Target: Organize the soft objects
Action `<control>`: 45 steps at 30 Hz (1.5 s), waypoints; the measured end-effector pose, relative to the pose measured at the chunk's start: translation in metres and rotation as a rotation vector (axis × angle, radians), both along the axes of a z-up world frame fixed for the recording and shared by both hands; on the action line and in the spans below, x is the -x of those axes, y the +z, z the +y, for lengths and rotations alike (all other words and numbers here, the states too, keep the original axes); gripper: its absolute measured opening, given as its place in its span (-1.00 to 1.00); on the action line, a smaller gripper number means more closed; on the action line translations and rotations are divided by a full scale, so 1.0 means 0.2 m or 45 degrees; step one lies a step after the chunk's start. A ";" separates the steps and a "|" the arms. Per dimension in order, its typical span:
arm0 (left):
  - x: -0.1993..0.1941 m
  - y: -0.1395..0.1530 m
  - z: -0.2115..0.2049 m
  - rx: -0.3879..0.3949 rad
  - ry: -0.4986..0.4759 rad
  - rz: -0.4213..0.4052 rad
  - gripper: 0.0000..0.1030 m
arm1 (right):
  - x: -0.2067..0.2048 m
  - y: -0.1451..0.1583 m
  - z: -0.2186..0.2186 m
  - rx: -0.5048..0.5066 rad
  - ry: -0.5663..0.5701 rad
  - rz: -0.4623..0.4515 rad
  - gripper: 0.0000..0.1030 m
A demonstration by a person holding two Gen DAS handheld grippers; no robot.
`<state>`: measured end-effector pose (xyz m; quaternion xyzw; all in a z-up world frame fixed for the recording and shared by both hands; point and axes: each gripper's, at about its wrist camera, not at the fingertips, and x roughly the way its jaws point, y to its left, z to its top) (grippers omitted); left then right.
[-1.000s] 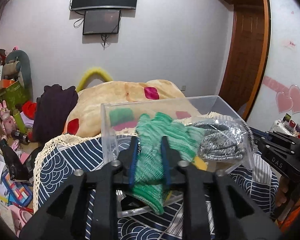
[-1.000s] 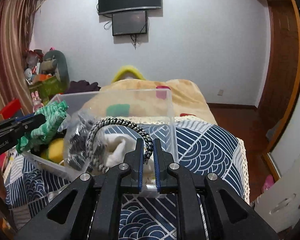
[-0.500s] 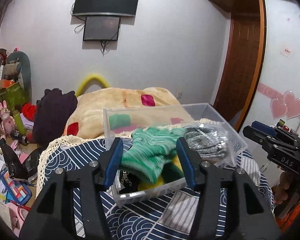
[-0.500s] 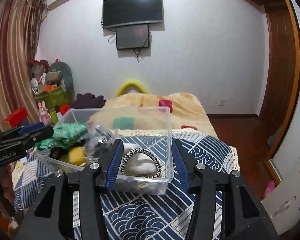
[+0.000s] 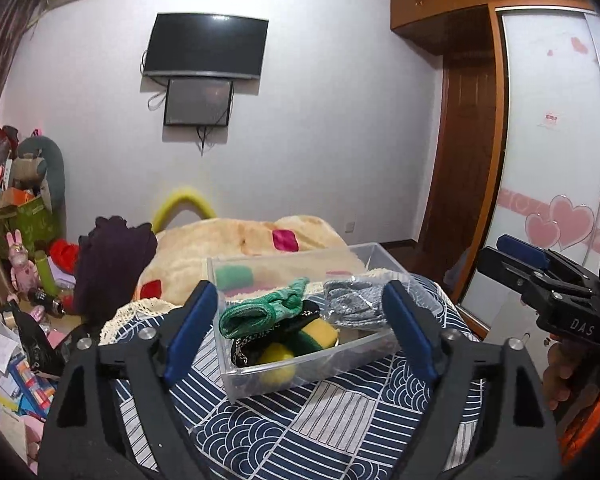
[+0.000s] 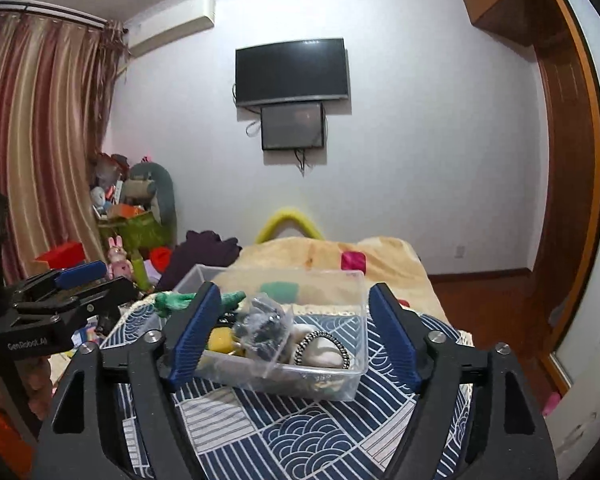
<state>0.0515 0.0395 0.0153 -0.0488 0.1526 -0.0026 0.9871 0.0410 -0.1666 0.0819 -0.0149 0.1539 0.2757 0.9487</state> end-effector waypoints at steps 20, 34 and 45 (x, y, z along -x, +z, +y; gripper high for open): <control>0.15 0.01 -0.07 -0.023 0.005 -0.059 0.98 | 0.11 -0.04 0.02 -0.016 0.012 -0.048 0.66; 0.15 0.01 -0.06 -0.025 0.003 -0.061 0.98 | 0.13 -0.05 0.01 -0.018 0.008 -0.036 0.66; 0.15 0.00 -0.07 -0.030 0.003 -0.068 0.99 | 0.13 -0.05 0.00 -0.024 0.009 -0.031 0.66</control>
